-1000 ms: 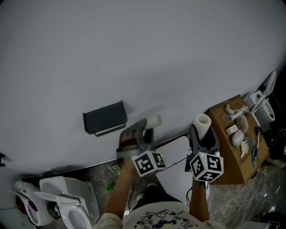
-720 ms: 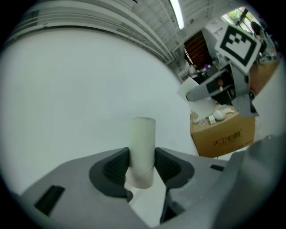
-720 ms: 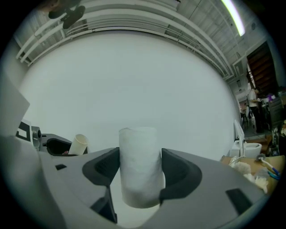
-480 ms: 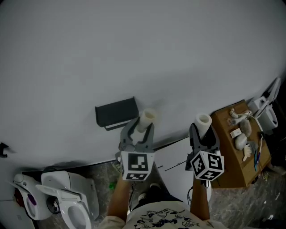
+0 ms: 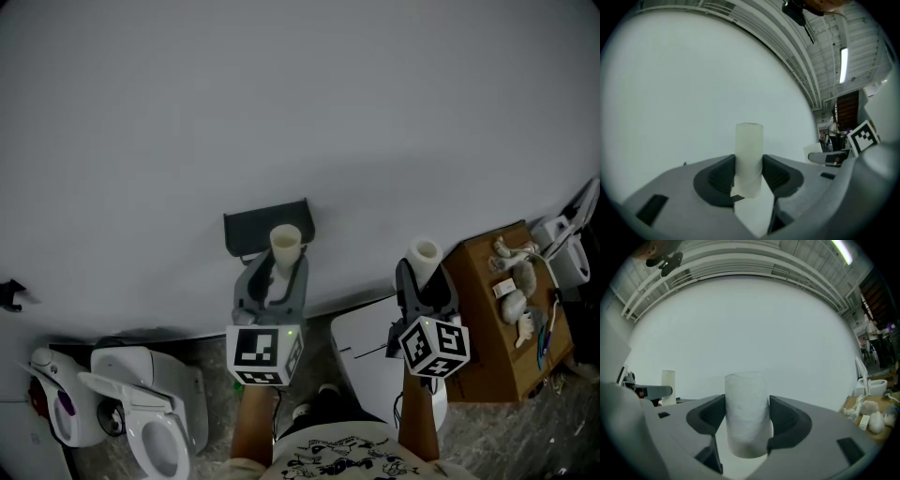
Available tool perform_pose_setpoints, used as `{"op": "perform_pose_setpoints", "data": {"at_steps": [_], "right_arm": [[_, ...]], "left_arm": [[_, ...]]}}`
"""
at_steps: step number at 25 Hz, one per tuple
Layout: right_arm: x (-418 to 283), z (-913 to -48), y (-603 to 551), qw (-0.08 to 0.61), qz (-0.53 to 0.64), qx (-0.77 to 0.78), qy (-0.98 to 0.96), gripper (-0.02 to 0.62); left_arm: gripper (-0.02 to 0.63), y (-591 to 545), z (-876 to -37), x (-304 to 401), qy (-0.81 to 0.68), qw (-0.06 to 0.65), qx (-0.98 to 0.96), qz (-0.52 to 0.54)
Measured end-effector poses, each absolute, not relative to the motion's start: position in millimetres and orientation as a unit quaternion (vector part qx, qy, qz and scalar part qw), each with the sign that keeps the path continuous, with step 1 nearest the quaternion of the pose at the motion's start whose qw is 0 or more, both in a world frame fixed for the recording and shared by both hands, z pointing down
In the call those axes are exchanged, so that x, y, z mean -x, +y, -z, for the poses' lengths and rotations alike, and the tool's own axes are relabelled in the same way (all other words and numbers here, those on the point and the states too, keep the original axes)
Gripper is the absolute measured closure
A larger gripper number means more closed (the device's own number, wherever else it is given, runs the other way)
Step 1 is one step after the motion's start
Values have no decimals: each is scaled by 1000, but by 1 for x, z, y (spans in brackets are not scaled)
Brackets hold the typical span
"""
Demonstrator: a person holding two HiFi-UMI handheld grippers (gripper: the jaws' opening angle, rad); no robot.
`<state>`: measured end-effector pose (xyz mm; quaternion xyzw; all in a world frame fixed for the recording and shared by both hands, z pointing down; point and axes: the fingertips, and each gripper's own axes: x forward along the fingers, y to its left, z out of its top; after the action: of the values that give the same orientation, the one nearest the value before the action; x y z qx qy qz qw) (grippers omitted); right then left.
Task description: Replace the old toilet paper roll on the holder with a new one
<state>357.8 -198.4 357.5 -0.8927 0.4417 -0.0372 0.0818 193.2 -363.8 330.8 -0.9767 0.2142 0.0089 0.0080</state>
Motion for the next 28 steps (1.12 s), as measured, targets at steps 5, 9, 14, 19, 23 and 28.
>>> {"op": "perform_pose_setpoints", "data": {"at_steps": [5, 9, 14, 19, 23, 28], "right_arm": [[-352, -363, -218, 37, 31, 885, 464, 299], [-352, -372, -242, -50, 13, 865, 498, 299], [-357, -383, -270, -206, -42, 829, 518, 299], [-354, -401, -292, -355, -98, 772, 519, 299], [-348, -416, -308, -456, -140, 710, 518, 299], [-349, -429, -323, -579, -209, 637, 463, 299]], "left_arm": [[423, -371, -328, -181, 225, 5, 974, -13], [423, -377, -328, -170, 237, 3, 971, -13], [423, -388, -329, -154, 259, 1, 966, -12], [423, -394, -327, -140, 274, 4, 962, -12], [423, -400, -325, -130, 286, 5, 958, -13], [423, -405, -325, -121, 295, 5, 956, -11]]}}
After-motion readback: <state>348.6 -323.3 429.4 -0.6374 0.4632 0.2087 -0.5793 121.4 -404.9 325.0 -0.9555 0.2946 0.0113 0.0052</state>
